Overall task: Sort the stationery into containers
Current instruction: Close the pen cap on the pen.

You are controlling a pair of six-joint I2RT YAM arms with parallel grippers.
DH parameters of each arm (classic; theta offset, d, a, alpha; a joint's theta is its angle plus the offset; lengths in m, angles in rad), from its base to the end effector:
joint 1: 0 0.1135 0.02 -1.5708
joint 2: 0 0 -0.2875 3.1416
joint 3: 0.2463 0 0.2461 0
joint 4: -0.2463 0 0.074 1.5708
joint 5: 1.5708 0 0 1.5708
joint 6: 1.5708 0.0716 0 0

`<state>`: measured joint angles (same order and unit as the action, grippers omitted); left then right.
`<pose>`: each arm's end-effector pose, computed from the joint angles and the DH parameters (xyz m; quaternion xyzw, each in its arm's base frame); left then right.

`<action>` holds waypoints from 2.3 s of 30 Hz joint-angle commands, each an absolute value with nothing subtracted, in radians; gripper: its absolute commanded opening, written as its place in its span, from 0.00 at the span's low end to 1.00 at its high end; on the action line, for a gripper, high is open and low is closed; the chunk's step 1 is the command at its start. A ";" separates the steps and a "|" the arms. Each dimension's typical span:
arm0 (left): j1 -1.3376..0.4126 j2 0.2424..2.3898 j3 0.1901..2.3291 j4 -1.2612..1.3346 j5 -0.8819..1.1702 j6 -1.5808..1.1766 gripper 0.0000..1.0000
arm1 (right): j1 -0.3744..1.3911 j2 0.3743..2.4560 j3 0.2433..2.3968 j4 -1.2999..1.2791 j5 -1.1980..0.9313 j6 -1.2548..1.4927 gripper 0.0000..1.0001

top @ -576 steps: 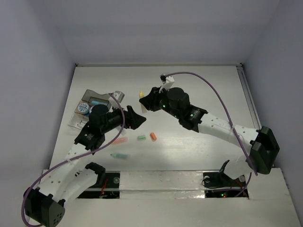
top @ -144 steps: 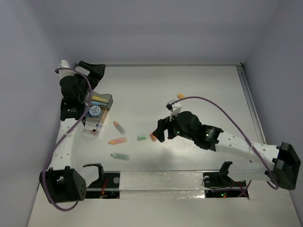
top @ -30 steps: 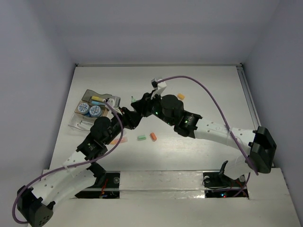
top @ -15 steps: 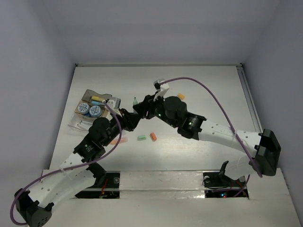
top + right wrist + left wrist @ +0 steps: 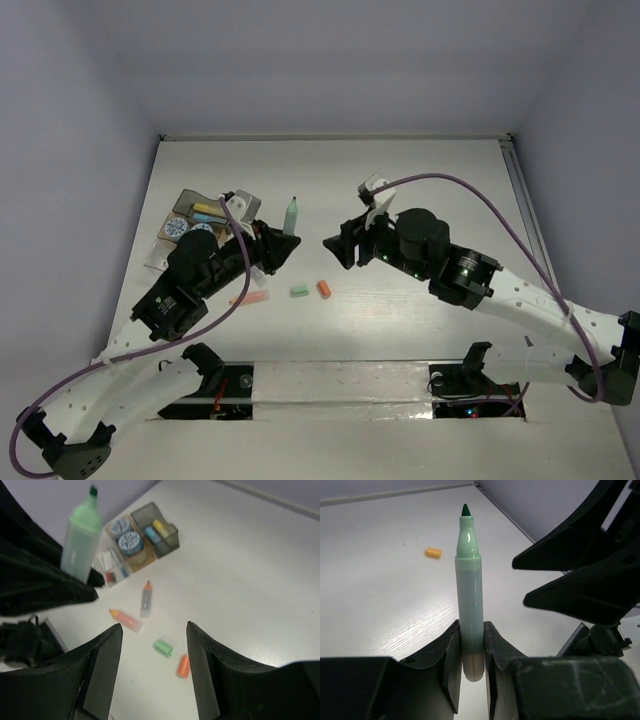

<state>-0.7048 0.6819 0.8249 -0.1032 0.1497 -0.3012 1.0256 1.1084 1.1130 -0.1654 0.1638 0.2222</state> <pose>0.1219 -0.1177 0.3939 0.1913 0.6661 -0.3920 0.6050 0.1515 0.2273 0.4088 -0.2480 0.7194 0.3267 0.5606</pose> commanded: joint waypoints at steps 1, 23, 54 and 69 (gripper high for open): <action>-0.699 0.666 0.871 -0.164 0.187 -0.215 0.00 | 1.022 1.131 1.068 -0.274 0.014 0.065 0.59; -0.153 0.796 0.836 0.054 0.606 -0.357 0.00 | 1.022 1.650 1.228 -0.339 -0.245 -0.276 0.69; -0.034 0.753 0.782 0.072 0.595 -0.373 0.00 | 1.022 2.146 1.601 -0.555 -0.147 -0.374 0.43; -0.034 0.747 0.772 0.081 0.617 -0.359 0.00 | 0.987 1.846 1.459 -0.352 -0.162 -0.232 0.00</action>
